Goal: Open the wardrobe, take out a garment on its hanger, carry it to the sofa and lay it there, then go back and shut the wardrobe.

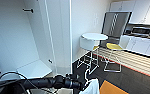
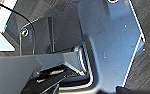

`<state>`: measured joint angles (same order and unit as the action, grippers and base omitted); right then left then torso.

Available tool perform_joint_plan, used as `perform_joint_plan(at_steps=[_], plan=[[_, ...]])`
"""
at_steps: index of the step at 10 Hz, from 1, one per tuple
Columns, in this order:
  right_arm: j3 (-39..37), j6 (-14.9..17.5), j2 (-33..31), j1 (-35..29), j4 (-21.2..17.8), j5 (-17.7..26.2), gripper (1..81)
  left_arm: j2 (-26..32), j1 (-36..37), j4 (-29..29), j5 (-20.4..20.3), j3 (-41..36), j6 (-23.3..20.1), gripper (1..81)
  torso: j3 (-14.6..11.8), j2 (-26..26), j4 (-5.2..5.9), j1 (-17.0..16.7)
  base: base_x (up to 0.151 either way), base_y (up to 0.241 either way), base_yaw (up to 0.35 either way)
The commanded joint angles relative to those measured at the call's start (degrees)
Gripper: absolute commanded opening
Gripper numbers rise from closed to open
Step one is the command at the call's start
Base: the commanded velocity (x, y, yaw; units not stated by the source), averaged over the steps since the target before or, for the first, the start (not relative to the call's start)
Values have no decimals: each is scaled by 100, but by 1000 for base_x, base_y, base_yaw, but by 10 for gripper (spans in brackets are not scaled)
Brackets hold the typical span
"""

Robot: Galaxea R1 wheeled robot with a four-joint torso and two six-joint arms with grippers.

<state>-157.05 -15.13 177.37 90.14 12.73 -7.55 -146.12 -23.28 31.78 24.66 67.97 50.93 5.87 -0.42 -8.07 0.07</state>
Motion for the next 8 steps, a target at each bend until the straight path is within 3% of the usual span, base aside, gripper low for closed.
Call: perform_joint_plan(at_steps=[1,2,3,4,5,7,8], plan=[[35,-34,20,-140,28,271,811,-23,882,74,-199,-205,-22,10,-5,0,0,0,0,0,-335],[35,-34,20,-131,19,271,811,-32,882,82,-199,-205,-22,10,6,0,559,-5,0,0,-335],[35,-34,20,-131,28,271,811,-67,882,83,-199,-188,-22,10,-2,-5,588,-7,0,0,-337],[35,-34,20,-131,19,271,811,-120,882,83,-190,-179,-22,10,-5,-5,265,-7,0,0,-339],[35,-34,20,-140,2,271,811,-181,882,83,-102,-179,-22,10,-2,-2,306,-7,0,0,-340],[35,-34,20,-123,11,271,811,-261,882,127,-102,-162,-22,10,-2,-5,544,-7,0,0,-344],[35,-34,11,-123,2,271,811,-287,882,127,-94,-188,-22,10,-2,-2,560,-7,0,0,-353]])
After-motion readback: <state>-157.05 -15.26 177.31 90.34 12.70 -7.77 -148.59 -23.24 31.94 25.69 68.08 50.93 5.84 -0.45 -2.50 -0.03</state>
